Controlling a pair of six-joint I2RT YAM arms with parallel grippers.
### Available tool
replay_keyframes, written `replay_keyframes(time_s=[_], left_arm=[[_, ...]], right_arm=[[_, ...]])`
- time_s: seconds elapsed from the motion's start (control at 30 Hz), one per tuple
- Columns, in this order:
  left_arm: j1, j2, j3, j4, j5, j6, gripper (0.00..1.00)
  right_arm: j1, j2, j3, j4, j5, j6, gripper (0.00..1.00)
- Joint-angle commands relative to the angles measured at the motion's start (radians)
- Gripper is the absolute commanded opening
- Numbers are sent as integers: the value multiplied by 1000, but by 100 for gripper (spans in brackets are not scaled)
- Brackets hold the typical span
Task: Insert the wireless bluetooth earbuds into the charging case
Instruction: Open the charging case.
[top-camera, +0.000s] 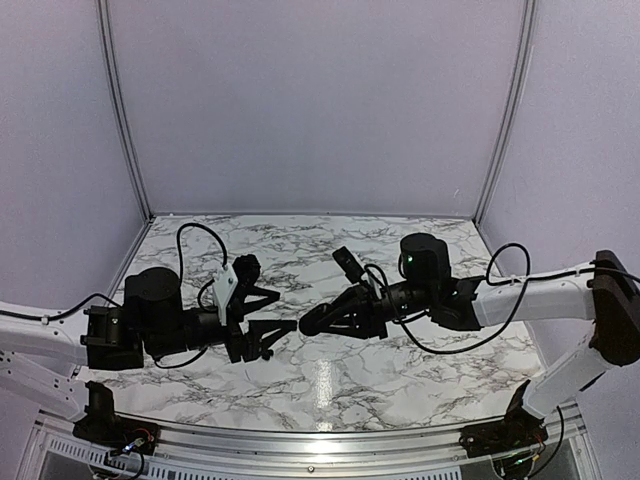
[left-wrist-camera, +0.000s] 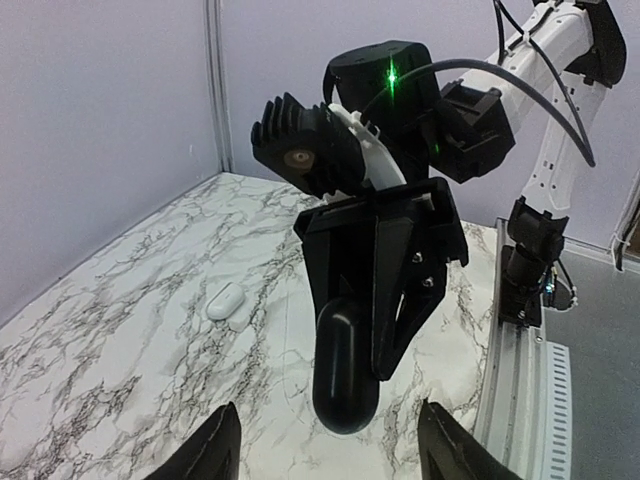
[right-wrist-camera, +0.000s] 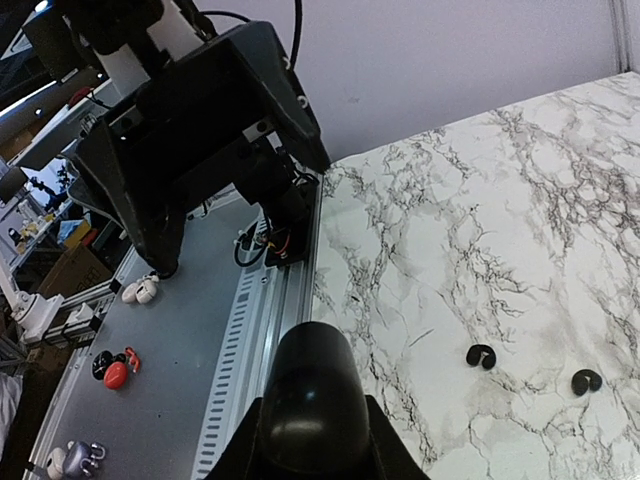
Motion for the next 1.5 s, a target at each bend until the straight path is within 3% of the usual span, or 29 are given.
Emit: replay_keyframes(time_s=[0.0,0.13,0.53,1.03,1.37,1.47], left_arm=[[30,16,63,-55,197,-93,60],[32,69,99,-78,235,-99,58],[45,147,142,-119,166,-75,54],[92,93,137,-141,32,-107,47],[115,54,105,-138,16,-122,48],[124,18,87,-136,90,-103,51]], right_arm=[[14,-39,36,-55,-24,-84,0],[29,-45,52,-98,-18,-125,0],[69,-65,65,-126,7,-162,0],[72,-89,57,-144,-9,-190,0],[71,-84,39,-114,3,-172,0],[65,-63,35,-101,9,-147,0]])
